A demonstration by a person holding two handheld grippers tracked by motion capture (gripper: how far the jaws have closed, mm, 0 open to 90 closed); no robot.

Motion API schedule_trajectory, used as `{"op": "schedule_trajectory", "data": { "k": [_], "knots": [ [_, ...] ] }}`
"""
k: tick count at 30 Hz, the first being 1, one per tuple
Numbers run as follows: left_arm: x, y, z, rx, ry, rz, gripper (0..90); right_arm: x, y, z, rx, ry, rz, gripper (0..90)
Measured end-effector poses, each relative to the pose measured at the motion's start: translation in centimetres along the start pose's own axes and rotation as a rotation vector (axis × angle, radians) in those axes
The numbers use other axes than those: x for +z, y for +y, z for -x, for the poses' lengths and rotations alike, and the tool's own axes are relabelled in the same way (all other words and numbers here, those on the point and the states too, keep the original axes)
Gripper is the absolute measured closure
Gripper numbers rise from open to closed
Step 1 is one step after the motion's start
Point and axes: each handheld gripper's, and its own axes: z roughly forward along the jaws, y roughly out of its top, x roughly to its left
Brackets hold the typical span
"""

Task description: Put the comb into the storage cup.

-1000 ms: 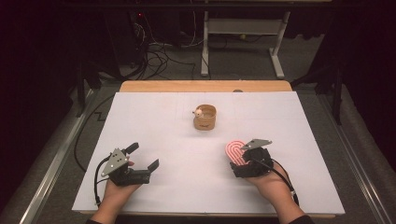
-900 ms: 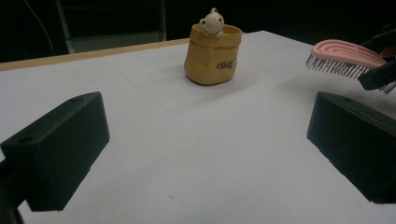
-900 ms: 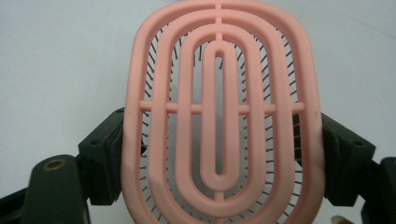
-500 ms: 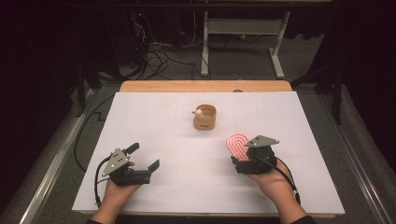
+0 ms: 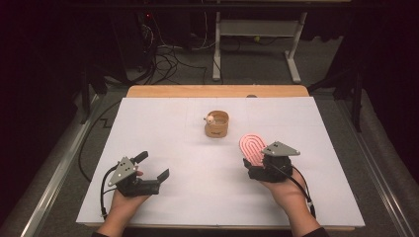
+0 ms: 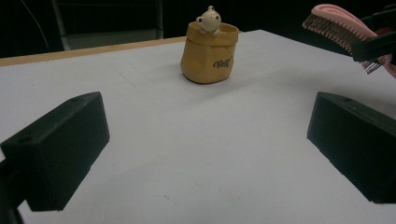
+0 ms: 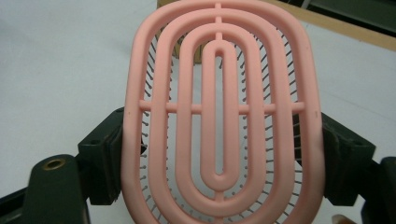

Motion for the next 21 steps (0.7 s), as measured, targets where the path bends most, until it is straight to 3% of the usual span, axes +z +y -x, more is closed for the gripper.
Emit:
{"op": "schedule_trajectory", "data": {
  "k": [21],
  "knots": [
    [0.12,-0.05,0.08,-0.002,0.000,-0.008,0.0,-0.37,0.32,0.28,0.062,-0.014,0.222,20.1]
  ]
}}
